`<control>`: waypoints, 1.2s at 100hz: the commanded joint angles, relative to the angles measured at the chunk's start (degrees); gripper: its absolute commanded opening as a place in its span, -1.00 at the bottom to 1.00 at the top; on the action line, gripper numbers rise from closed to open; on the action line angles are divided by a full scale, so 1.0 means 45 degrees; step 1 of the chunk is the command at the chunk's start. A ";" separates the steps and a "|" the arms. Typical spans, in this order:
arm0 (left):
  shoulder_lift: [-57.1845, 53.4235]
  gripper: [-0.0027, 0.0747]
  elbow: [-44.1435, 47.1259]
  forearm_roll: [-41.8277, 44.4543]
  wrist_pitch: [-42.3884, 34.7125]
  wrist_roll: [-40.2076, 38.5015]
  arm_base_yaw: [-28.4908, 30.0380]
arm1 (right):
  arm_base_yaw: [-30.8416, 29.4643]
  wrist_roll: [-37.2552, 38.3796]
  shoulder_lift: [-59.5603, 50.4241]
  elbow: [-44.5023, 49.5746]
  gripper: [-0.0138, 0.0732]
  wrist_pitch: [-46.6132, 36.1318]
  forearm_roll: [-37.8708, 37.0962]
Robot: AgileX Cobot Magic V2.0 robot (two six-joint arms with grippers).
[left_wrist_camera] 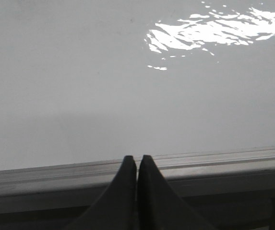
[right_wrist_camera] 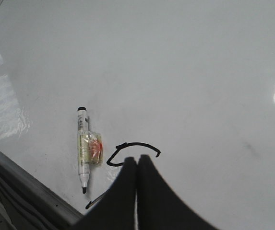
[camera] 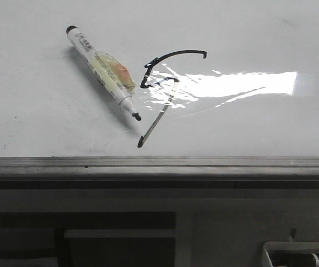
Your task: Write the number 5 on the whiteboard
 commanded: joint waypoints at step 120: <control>-0.0319 -0.98 0.0237 -0.0010 -0.0880 -0.0141 0.0041 | -0.0542 0.2754 0.0353 0.1264 -0.83 -0.1609 -0.5487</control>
